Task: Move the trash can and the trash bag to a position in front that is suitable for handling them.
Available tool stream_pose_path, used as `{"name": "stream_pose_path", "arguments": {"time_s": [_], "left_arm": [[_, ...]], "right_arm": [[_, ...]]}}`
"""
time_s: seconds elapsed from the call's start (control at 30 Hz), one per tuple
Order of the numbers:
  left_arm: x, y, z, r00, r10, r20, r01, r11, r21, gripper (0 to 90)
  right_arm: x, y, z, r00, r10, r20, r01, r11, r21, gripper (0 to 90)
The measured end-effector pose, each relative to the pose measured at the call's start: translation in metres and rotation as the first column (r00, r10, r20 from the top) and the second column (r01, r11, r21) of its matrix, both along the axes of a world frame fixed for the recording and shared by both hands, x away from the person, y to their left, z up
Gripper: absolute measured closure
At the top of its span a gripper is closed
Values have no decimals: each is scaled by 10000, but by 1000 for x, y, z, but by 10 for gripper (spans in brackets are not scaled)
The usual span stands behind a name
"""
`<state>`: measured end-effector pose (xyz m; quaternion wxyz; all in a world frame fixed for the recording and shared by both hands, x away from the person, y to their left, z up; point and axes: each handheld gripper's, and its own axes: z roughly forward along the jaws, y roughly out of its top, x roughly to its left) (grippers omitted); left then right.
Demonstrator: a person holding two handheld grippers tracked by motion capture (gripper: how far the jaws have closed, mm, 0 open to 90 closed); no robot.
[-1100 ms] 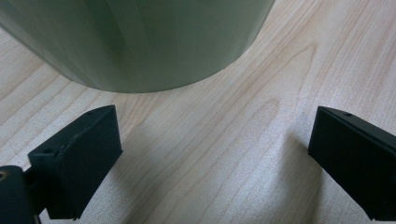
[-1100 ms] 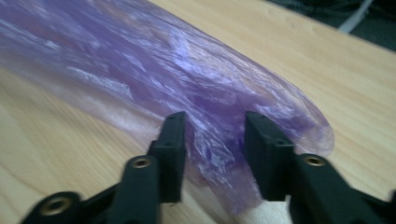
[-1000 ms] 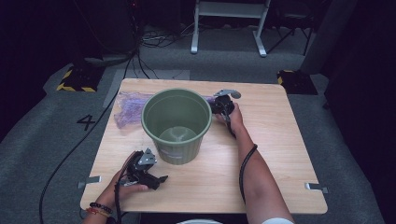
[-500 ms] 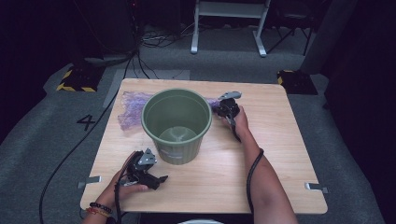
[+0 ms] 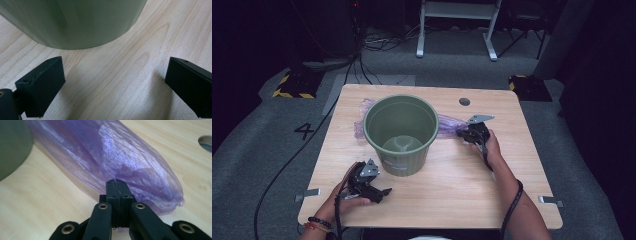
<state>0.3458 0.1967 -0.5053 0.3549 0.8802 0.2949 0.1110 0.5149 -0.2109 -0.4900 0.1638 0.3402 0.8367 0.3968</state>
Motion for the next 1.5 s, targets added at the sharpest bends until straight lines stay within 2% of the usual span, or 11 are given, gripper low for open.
{"name": "stream_pose_path", "arguments": {"time_s": [0.33, 0.4, 0.7, 0.8, 0.9, 1.03, 1.1, 1.2, 1.37, 1.43, 1.5], "left_arm": [[1, 0, 0, 10000, -58, 0, 58, 10000, 1, 22], [1, 0, 0, 10000, -95, -3, 95, 10000, 3, 22], [2, -1, 0, 9999, -158, -5, 158, 9999, 5, 22], [2, -1, 0, 9999, -155, -4, 155, 9999, 3, 22], [2, -1, 0, 9999, -155, -3, 155, 9999, 3, 22], [2, -1, 0, 9999, -154, -3, 154, 9999, 4, 22], [2, -1, 0, 9999, -156, -2, 156, 9999, 3, 22], [2, -1, 0, 9999, -156, -1, 156, 9999, 4, 22], [2, -1, 0, 9999, -142, 1, 142, 9999, 6, 22], [2, -1, 0, 9999, -141, 1, 141, 9999, 3, 22], [2, -1, 0, 9999, -140, 0, 140, 9999, 4, 22]], "right_arm": [[-53, -18, 2, 9995, 318, 87, -317, 9994, -122, 869], [-62, -20, 2, 9993, 368, 116, -369, 9993, 66, 869], [-96, -30, 12, 9972, 721, 213, -728, 9968, 333, 869], [-108, -31, 13, 9959, 881, 206, -887, 9957, 265, 863], [-117, -31, 11, 9942, 1056, 215, -1057, 9944, 25, 815], [-128, -34, 10, 9933, 1109, 337, -1111, 9938, 46, 669], [-133, -37, 11, 9923, 1150, 450, -1152, 9933, 23, 560], [-141, -45, 15, 9926, 1049, 616, -1051, 9945, 10, 472], [-155, -62, 14, 9948, 661, 779, -665, 9978, 28, 428], [-159, -69, 16, 9943, 526, 929, -522, 9986, -65, 425], [-161, -76, 19, 9935, 376, 1077, -384, 9992, 54, 437]]}}
